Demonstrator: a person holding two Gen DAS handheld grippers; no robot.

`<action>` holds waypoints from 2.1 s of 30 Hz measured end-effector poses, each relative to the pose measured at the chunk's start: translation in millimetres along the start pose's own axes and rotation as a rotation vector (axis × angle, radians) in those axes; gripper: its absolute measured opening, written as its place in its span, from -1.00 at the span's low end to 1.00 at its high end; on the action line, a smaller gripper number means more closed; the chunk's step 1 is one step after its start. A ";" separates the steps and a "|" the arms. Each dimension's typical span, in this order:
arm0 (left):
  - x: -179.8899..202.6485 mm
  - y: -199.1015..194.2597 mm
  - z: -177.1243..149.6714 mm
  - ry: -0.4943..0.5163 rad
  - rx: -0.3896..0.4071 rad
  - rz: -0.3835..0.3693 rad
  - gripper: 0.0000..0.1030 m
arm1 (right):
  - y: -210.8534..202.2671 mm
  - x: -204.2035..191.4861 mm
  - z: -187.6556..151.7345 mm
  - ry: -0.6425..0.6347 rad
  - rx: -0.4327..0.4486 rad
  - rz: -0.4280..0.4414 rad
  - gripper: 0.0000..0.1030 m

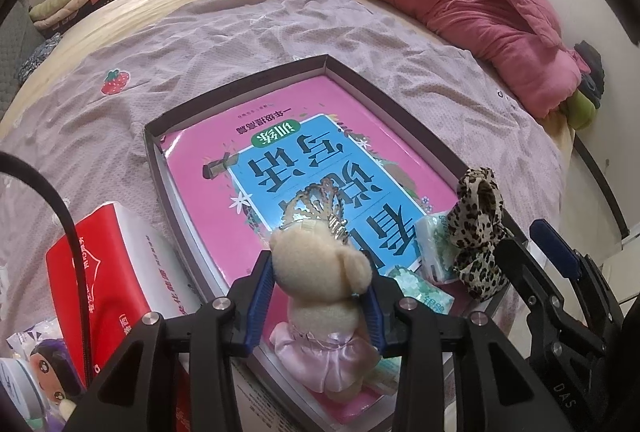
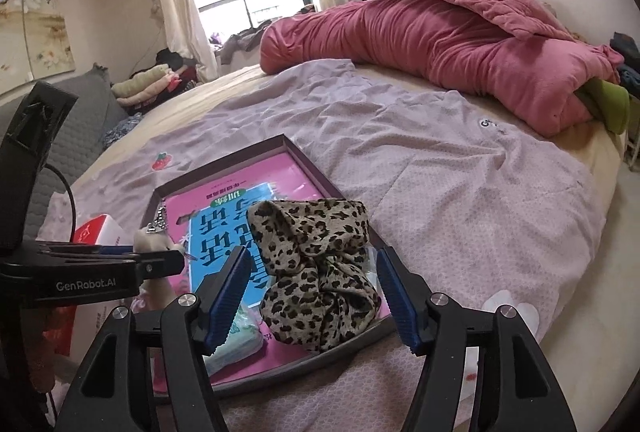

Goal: Organize soft objects
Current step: 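Open the right gripper to drop the leopard cloth while the left releases the crowned bear, then withdraw both grippers from the tray toward the pile of soft items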

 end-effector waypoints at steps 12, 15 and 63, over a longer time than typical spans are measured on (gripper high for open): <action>8.8 0.1 -1.2 0.022 -0.005 -0.007 0.05 | 1.2 0.7 -1.3 0.002 -0.010 0.003 0.30; 8.2 -0.8 -1.0 0.015 -0.002 -0.008 0.05 | 1.1 1.3 -1.6 0.001 -0.013 0.001 0.30; -2.0 -126.3 -41.4 -0.042 0.168 0.029 0.28 | -79.6 -41.3 21.3 -0.095 0.094 -0.075 0.46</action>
Point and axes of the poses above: each gripper's, at about its wrist camera, not at the fingertips, and y roughly the way its jaws point, x to its right, z to its top, the point moved 8 cm from there along y, roughly the way its jaws point, and after that the axes turned 5 degrees about -z, right-handed, at the moved point
